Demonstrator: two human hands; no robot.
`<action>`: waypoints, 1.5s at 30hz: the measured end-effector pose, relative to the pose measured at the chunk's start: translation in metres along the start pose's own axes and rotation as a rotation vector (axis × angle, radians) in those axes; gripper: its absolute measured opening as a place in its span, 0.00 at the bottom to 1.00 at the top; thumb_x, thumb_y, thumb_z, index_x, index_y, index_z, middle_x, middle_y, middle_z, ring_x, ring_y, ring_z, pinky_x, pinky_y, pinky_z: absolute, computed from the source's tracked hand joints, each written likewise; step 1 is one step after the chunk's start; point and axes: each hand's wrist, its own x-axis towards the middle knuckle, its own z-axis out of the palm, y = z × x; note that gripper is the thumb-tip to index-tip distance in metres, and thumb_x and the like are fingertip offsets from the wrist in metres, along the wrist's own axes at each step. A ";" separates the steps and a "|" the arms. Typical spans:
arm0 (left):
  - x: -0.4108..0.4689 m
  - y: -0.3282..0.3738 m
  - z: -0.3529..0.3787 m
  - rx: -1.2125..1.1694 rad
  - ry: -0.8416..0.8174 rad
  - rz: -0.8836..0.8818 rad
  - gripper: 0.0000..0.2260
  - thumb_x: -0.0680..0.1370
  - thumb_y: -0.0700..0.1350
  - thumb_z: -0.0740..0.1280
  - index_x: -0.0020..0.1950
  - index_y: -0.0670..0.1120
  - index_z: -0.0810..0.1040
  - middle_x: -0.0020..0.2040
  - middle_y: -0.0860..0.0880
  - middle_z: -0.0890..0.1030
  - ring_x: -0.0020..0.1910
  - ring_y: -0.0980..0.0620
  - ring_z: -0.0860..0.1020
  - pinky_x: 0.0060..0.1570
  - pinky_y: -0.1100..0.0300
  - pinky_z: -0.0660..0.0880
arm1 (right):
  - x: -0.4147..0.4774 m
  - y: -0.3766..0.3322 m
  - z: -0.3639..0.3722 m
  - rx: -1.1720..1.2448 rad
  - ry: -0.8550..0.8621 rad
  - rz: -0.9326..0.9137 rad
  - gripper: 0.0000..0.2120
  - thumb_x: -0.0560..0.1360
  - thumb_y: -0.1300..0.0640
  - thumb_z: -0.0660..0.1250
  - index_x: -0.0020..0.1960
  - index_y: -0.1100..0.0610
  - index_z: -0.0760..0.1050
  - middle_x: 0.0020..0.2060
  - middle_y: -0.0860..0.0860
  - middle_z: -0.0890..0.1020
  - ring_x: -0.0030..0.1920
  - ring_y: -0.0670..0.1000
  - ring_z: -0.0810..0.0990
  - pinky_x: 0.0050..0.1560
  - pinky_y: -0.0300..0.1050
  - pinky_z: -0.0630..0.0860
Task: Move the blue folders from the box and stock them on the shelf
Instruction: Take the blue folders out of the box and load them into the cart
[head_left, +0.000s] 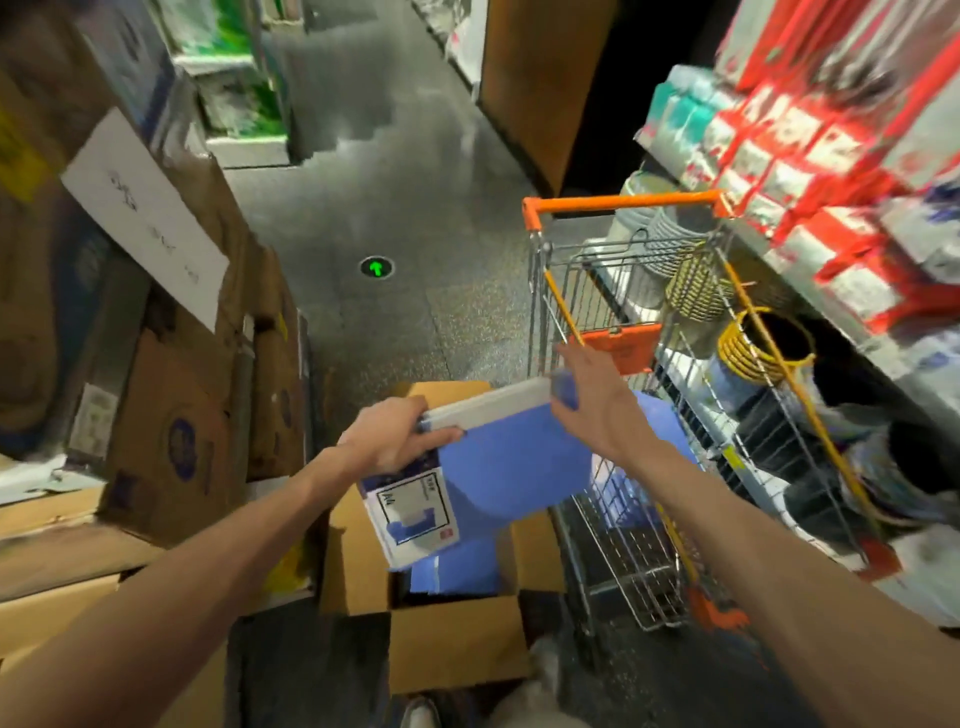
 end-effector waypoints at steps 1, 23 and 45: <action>-0.002 0.001 -0.004 -0.057 0.020 -0.034 0.27 0.74 0.73 0.61 0.49 0.49 0.75 0.44 0.49 0.81 0.42 0.48 0.79 0.43 0.50 0.77 | -0.007 0.004 -0.005 0.061 0.107 0.057 0.32 0.76 0.60 0.69 0.77 0.61 0.62 0.72 0.59 0.68 0.73 0.59 0.65 0.71 0.48 0.62; 0.017 0.334 0.089 -1.250 -0.155 -0.226 0.25 0.76 0.64 0.70 0.56 0.41 0.81 0.50 0.43 0.87 0.49 0.42 0.86 0.54 0.44 0.81 | -0.220 0.200 -0.115 0.986 0.836 0.925 0.20 0.75 0.37 0.68 0.38 0.54 0.77 0.36 0.50 0.81 0.37 0.51 0.79 0.38 0.48 0.74; 0.197 0.379 0.176 -1.304 -0.272 -0.425 0.27 0.82 0.64 0.56 0.67 0.44 0.76 0.61 0.47 0.83 0.57 0.44 0.83 0.37 0.56 0.82 | -0.156 0.371 -0.114 0.943 0.507 1.034 0.20 0.78 0.42 0.66 0.45 0.59 0.84 0.41 0.56 0.86 0.43 0.53 0.82 0.48 0.51 0.79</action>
